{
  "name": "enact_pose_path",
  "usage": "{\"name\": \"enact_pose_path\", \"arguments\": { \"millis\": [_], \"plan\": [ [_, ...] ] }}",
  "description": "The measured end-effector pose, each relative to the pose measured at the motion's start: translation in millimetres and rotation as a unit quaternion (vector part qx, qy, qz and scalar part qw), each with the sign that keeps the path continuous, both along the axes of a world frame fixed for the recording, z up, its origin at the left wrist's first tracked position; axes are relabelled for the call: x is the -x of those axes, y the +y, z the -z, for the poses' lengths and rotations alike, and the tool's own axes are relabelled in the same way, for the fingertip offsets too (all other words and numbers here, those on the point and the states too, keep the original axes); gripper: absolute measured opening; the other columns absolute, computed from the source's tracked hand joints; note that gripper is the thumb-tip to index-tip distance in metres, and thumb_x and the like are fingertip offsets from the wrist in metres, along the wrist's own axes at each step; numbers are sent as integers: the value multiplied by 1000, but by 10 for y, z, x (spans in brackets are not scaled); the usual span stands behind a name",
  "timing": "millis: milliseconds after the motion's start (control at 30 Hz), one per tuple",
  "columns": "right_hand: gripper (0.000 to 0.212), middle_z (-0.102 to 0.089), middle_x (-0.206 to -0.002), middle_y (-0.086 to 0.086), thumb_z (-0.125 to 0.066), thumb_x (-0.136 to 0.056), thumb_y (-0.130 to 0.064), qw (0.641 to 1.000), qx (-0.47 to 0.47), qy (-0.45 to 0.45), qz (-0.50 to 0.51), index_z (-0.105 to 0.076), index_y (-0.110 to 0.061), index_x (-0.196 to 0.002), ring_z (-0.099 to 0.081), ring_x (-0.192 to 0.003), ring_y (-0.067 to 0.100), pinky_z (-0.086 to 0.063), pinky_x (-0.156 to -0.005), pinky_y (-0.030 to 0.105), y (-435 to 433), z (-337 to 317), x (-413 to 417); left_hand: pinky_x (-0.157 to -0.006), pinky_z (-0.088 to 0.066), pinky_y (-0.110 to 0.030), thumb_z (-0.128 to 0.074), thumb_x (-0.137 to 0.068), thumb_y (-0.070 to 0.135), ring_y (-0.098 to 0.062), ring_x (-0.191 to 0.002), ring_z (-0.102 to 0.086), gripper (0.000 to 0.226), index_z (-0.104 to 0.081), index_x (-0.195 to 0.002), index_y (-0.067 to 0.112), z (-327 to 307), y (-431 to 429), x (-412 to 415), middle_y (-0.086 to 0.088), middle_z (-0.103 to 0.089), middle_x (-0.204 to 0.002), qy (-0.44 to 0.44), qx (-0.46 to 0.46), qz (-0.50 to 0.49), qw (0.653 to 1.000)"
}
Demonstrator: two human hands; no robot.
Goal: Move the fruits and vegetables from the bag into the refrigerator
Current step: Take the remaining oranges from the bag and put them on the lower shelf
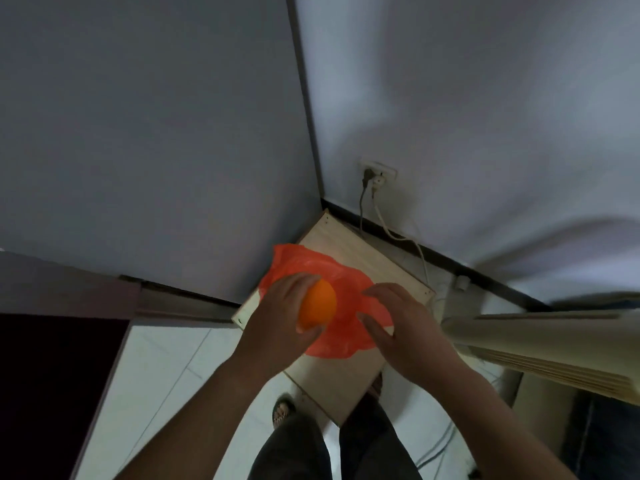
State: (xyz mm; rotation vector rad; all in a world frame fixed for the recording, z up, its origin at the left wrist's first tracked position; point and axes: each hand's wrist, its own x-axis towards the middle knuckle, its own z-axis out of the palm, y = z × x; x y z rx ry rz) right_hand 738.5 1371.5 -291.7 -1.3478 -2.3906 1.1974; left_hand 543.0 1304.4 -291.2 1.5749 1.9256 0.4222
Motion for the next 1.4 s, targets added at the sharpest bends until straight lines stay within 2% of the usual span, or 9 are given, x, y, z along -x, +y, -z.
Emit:
{"name": "enact_pose_path", "arguments": {
  "millis": [167, 300, 367, 467, 567, 767, 933, 1100, 1400],
  "plan": [
    [39, -51, -124, -7, -51, -91, -37, 998, -50, -28, 25, -48, -23, -127, -44, -97, -1, -31, -74, 7, -308, -610, -86, -93, -24, -10, -73, -75, 38, -2, -124, -31, 70, -39, -136, 29, -665, -474, -105, 11, -37, -141, 14, -83, 20, 996],
    [38, -52, -123, -10, -54, -89, -37, 994, -71, -22, 79, -49, -27, -126, -47, -98, -2, -38, -79, 9, -978, -905, -158, -96, -32, -20, -76, -71, 37, -2, -120, -33, 71, -43, -133, 28, -903, -932, -174, 12, -40, -138, -19, -127, 15, 992],
    [37, -50, -124, -13, -54, -89, -38, 990, -70, -19, 118, -49, -29, -125, -47, -102, -1, -41, -87, 16, -1443, -939, -222, -96, -36, -23, -77, -70, 36, -5, -119, -36, 70, -45, -132, 27, -890, -1206, -221, 12, -42, -135, -28, -136, 23, 990],
    [35, -48, -118, -18, -55, -88, -40, 983, -68, -15, 170, -49, -33, -122, -46, -101, -4, -41, -87, 16, -2144, -896, -364, -96, -36, -23, -78, -69, 37, -6, -119, -38, 70, -46, -131, 26, -766, -1634, -354, 16, -40, -130, -44, -133, 38, 989],
    [35, -44, -112, -24, -56, -87, -41, 978, -52, -27, 201, -48, -35, -120, -48, -100, -3, -42, -85, 17, -2777, -854, -556, -97, -34, -23, -76, -70, 39, -11, -123, -39, 70, -45, -131, 26, -656, -2053, -549, 10, -42, -135, -40, -101, 78, 991],
    [38, -47, -118, -20, -55, -87, -42, 967, -32, -51, 247, -48, -33, -123, -46, -101, -4, -39, -85, 15, -3688, -958, -755, -93, -30, -20, -73, -72, 42, -10, -123, -37, 70, -42, -133, 28, -764, -2733, -722, 9, -41, -136, -37, -74, 136, 987],
    [41, -48, -130, -12, -52, -90, -41, 978, -19, -58, 200, -45, -30, -129, -40, -104, -6, -30, -84, 8, -4212, -1011, -613, -96, -41, -29, -74, -71, 45, -12, -121, -41, 71, -41, -132, 29, -881, -3434, -629, 9, -41, -137, -47, -72, 92, 992],
    [44, -47, -134, -10, -50, -91, -44, 992, -18, -70, 101, -44, -29, -131, -46, -114, 4, -35, -92, 15, -4779, -962, -526, -100, -42, -33, -73, -73, 44, -13, -125, -38, 73, -36, -135, 31, -914, -4448, -550, 10, -35, -142, -40, -60, 36, 997],
    [42, -47, -135, -9, -47, -93, -41, 995, 24, -54, -76, -43, -26, -132, -46, -119, 7, -34, -95, 16, -6269, -739, -213, -97, -36, -21, -75, -71, 45, -6, -120, -37, 74, -38, -134, 34, -854, -6767, -245, 14, -38, -139, 5, -31, -127, 991]
  ]
}}
